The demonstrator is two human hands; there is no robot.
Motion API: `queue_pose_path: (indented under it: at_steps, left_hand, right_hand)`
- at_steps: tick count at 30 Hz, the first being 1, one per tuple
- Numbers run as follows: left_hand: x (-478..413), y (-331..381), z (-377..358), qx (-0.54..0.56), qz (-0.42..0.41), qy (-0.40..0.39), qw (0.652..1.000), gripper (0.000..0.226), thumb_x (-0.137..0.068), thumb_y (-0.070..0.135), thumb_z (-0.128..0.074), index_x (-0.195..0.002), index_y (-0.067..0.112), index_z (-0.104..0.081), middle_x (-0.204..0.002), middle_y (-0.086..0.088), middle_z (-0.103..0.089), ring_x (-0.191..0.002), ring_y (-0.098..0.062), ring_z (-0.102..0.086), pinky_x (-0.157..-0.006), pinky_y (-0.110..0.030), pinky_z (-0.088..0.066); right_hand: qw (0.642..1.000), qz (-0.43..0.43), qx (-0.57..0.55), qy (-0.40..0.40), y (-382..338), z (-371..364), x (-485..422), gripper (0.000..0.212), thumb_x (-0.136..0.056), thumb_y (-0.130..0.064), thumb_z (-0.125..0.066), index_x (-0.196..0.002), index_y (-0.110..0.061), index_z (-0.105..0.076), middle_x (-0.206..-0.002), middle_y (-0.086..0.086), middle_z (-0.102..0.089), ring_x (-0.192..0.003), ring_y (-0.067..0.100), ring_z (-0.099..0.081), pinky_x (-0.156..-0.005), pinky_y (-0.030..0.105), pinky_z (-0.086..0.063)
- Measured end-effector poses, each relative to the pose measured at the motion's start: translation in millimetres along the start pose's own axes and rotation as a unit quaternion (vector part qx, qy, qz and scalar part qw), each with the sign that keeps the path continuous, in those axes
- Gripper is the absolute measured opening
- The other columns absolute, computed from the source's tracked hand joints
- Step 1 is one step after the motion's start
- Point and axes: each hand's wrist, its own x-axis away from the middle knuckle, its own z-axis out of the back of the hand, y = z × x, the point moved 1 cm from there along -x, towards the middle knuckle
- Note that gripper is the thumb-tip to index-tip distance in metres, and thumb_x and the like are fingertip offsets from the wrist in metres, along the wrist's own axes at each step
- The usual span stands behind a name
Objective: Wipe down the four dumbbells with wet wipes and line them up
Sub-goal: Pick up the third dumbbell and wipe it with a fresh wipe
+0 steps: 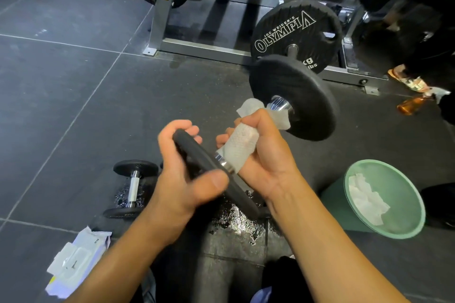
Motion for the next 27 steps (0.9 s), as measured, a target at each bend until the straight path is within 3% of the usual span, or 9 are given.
queue_pose_path:
  at_steps: [3, 7, 10, 12, 14, 16, 19, 24, 27]
  left_hand:
    - [1, -2, 2, -0.333, -0.288, -0.045, 0.897, 0.094, -0.055, 0.041, -0.085, -0.130, 0.013, -0.035, -0.150, 0.000, -0.042, -0.137, 0.000, -0.046, -0.108, -0.020, -0.044]
    - [1, -18, 8, -0.519, -0.456, -0.033, 0.722, 0.076, -0.057, 0.049, -0.093, -0.110, 0.019, -0.049, -0.132, -0.018, -0.043, -0.138, -0.046, -0.040, -0.107, -0.076, -0.036]
    - [2, -8, 8, -0.451, -0.397, -0.041, 0.798, 0.086, -0.051, 0.048, -0.094, -0.114, 0.017, -0.044, -0.135, -0.016, -0.040, -0.135, -0.043, -0.043, -0.115, -0.054, -0.039]
    - [4, 1, 5, -0.308, -0.236, -0.050, 0.920, 0.097, -0.048, 0.051, -0.092, -0.124, 0.023, -0.038, -0.142, 0.000, -0.046, -0.135, -0.021, -0.048, -0.109, -0.033, -0.045]
    - [2, 7, 2, -0.020, 0.007, -0.022, 1.000, 0.105, -0.044, 0.058, -0.095, -0.130, 0.029, -0.041, -0.142, 0.002, -0.057, -0.132, -0.019, -0.056, -0.108, -0.043, -0.052]
    - [-1, 4, 4, 0.239, 0.223, 0.011, 0.945, 0.105, -0.038, 0.061, -0.097, -0.126, 0.024, -0.053, -0.134, -0.018, -0.059, -0.119, -0.036, -0.061, -0.090, -0.055, -0.060]
    - [-3, 4, 2, 0.337, 0.362, -0.043, 0.868, 0.100, -0.051, 0.072, -0.084, -0.133, 0.023, -0.054, -0.126, -0.012, -0.055, -0.115, -0.031, -0.055, -0.094, -0.051, -0.053]
    - [3, -2, 2, 0.244, 0.206, 0.013, 0.947, 0.107, -0.033, 0.051, -0.097, -0.127, 0.020, -0.056, -0.139, -0.021, -0.062, -0.128, -0.034, -0.064, -0.103, -0.054, -0.053]
    - [7, 5, -4, -0.127, -0.071, -0.063, 0.987, 0.097, -0.049, 0.037, -0.085, -0.131, 0.020, -0.035, -0.139, 0.022, -0.055, -0.122, 0.004, -0.058, -0.103, -0.022, -0.048]
  right_hand:
    - [1.000, -0.016, -0.006, -0.002, 3, -2, 2, 0.019, -0.079, -0.012, -0.053, -0.068, -0.018, -0.038, -0.060, 0.003, -0.035, -0.053, 0.017, -0.042, -0.054, 0.030, -0.043]
    - [1.000, -0.024, -0.001, 0.007, 4, -2, 4, 0.016, -0.085, -0.017, -0.051, -0.072, -0.016, -0.041, -0.065, 0.005, -0.039, -0.055, 0.018, -0.049, -0.053, 0.026, -0.047]
    - [1.000, -0.008, -0.020, -0.002, 0, -4, 6, 0.019, -0.085, -0.013, -0.050, -0.070, -0.016, -0.040, -0.059, 0.004, -0.039, -0.050, 0.017, -0.048, -0.052, 0.028, -0.045]
    - [0.999, 0.004, -0.039, -0.011, -4, -6, 10, 0.019, -0.079, -0.011, -0.052, -0.065, -0.017, -0.040, -0.053, 0.001, -0.037, -0.046, 0.015, -0.044, -0.057, 0.029, -0.042]
    - [0.997, 0.017, -0.070, -0.043, -7, -8, 14, 0.021, -0.073, -0.014, -0.052, -0.056, -0.017, -0.040, -0.049, -0.002, -0.033, -0.044, 0.013, -0.040, -0.062, 0.026, -0.037]
    - [0.987, 0.013, -0.110, -0.115, -9, -6, 17, 0.026, -0.072, -0.016, -0.053, -0.052, -0.019, -0.038, -0.048, -0.003, -0.032, -0.045, 0.014, -0.042, -0.061, 0.025, -0.042]
    - [0.966, -0.005, -0.125, -0.226, -14, -4, 21, 0.025, -0.074, -0.015, -0.058, -0.060, -0.019, -0.038, -0.054, -0.002, -0.031, -0.050, 0.015, -0.043, -0.062, 0.030, -0.050]
    - [0.983, 0.017, -0.106, -0.147, -20, -10, 27, 0.016, -0.075, -0.022, -0.053, -0.063, -0.011, -0.056, -0.057, -0.003, -0.049, -0.045, 0.014, -0.051, -0.053, 0.029, -0.053]
    - [0.988, 0.060, -0.126, -0.061, -19, -9, 21, 0.022, -0.077, -0.021, -0.051, -0.056, -0.019, -0.048, -0.052, -0.007, -0.040, -0.043, 0.009, -0.042, -0.052, 0.026, -0.048]
